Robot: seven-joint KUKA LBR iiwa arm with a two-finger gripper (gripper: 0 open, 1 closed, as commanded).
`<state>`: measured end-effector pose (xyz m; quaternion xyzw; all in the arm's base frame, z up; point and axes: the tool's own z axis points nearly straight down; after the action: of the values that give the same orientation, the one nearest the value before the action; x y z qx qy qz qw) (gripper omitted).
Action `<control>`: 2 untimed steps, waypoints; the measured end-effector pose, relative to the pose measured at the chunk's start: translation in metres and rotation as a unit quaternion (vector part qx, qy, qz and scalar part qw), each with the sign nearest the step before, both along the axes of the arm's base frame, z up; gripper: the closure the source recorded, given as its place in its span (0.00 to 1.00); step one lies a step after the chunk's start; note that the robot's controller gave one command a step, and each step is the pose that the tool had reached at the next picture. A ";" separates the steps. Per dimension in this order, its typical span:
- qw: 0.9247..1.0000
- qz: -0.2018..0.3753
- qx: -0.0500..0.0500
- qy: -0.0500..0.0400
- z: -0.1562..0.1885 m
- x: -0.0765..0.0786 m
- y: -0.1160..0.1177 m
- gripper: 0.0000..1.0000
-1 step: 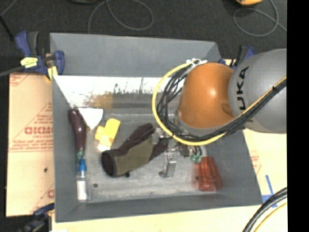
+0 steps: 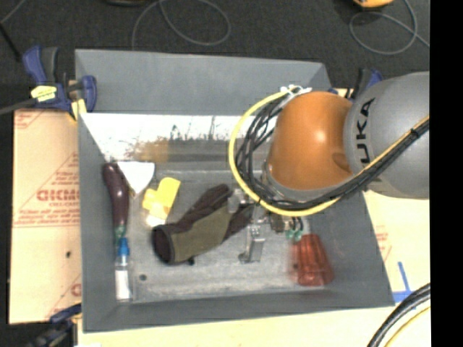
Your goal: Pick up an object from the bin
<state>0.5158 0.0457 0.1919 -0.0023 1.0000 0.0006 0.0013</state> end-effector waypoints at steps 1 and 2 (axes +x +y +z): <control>0.999 -0.042 0.000 -0.001 -0.041 0.010 -0.002 0.00; 0.999 -0.036 0.000 -0.004 -0.099 0.042 0.016 0.00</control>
Offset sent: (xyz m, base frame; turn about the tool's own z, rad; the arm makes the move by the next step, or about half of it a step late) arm 0.0517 0.0269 -0.1219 0.0488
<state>0.5574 0.0621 0.0934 0.0336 0.9994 0.0006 0.0056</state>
